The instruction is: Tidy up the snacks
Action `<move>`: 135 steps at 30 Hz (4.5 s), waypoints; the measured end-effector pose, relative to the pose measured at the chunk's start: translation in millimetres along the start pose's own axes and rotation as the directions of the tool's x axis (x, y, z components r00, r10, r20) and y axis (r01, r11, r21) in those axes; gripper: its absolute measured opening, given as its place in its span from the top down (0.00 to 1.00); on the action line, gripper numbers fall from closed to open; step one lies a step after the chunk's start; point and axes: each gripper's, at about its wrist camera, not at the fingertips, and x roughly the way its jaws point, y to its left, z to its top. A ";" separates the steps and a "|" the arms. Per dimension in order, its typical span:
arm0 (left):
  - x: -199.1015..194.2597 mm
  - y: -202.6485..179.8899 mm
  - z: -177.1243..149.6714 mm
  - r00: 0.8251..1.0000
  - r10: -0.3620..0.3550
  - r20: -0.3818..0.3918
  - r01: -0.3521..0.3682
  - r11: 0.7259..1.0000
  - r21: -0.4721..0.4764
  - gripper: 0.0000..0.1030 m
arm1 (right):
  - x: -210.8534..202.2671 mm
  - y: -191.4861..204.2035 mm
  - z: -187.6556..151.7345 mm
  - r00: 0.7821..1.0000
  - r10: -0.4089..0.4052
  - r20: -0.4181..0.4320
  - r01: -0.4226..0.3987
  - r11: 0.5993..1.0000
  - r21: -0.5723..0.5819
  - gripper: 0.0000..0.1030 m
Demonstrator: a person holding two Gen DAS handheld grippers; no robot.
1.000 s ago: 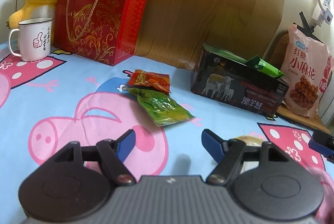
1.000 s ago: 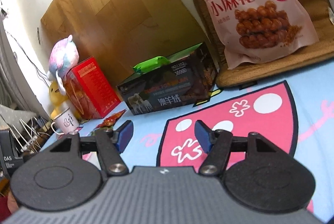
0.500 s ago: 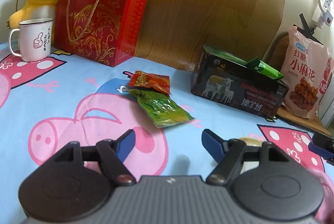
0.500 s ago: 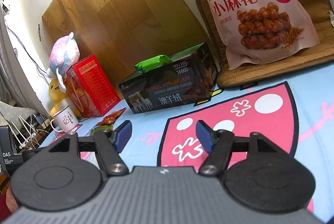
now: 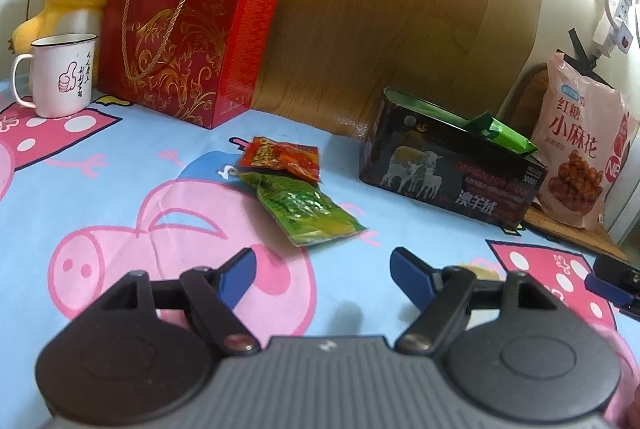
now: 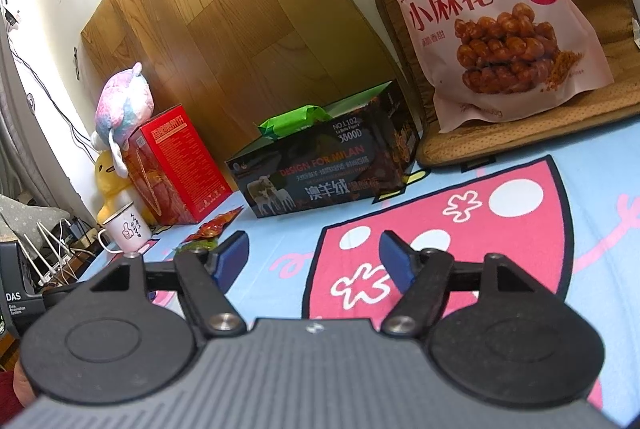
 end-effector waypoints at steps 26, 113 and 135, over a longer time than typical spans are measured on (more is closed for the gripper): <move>-4.5 1.6 -2.1 1.000 -0.013 0.021 0.013 1.000 -0.011 0.20 | 3.8 -1.3 1.2 1.000 0.016 -0.021 -0.016 1.000 -0.015 0.26; 59.1 -99.6 104.0 0.861 -0.468 -0.200 0.487 0.872 0.052 0.64 | 62.6 70.2 65.6 0.980 0.079 -0.184 -0.110 0.980 -0.166 0.64; 78.1 -45.4 159.5 0.936 -0.351 -0.015 0.351 0.936 0.005 0.34 | 106.6 53.4 117.3 0.979 -0.190 0.069 0.202 0.911 -0.359 0.46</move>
